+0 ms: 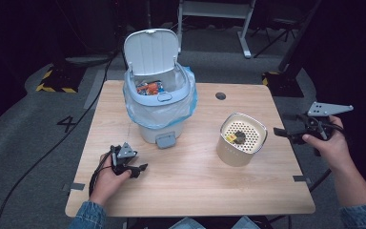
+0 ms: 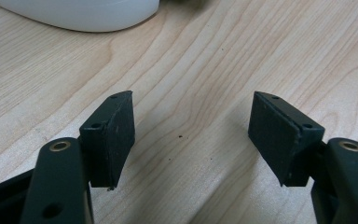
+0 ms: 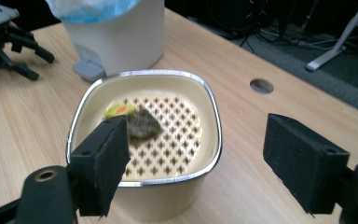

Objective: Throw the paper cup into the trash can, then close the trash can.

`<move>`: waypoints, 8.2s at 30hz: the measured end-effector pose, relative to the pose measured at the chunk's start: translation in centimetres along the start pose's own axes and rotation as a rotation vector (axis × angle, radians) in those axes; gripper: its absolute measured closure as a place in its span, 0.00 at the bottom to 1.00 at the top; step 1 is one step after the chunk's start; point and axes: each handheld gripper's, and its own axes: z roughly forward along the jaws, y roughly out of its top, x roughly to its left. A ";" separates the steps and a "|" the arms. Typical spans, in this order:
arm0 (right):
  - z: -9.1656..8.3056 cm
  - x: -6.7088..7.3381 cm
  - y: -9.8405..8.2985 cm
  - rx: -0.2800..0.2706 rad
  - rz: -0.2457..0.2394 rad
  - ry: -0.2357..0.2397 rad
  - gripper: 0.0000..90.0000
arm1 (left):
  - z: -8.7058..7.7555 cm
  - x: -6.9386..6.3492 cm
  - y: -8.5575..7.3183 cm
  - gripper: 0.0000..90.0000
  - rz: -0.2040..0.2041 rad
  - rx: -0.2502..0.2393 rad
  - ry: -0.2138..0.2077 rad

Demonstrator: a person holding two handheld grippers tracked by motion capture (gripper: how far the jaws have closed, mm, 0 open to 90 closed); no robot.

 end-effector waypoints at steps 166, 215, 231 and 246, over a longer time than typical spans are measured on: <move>6.7 3.1 -15.8 0.191 0.094 -0.087 0.19 | -13.3 5.4 22.2 0.43 0.053 -0.369 0.039; 6.7 3.1 -15.8 0.192 0.091 -0.088 0.19 | -8.9 3.9 22.9 0.50 -0.037 -0.308 0.091; 6.7 3.1 -15.7 0.194 0.091 -0.086 0.18 | -8.8 3.9 22.9 0.41 -0.047 -0.340 0.103; 6.9 3.0 -15.7 0.194 0.084 -0.075 0.18 | -13.1 -0.7 21.4 0.38 0.031 -0.445 -0.029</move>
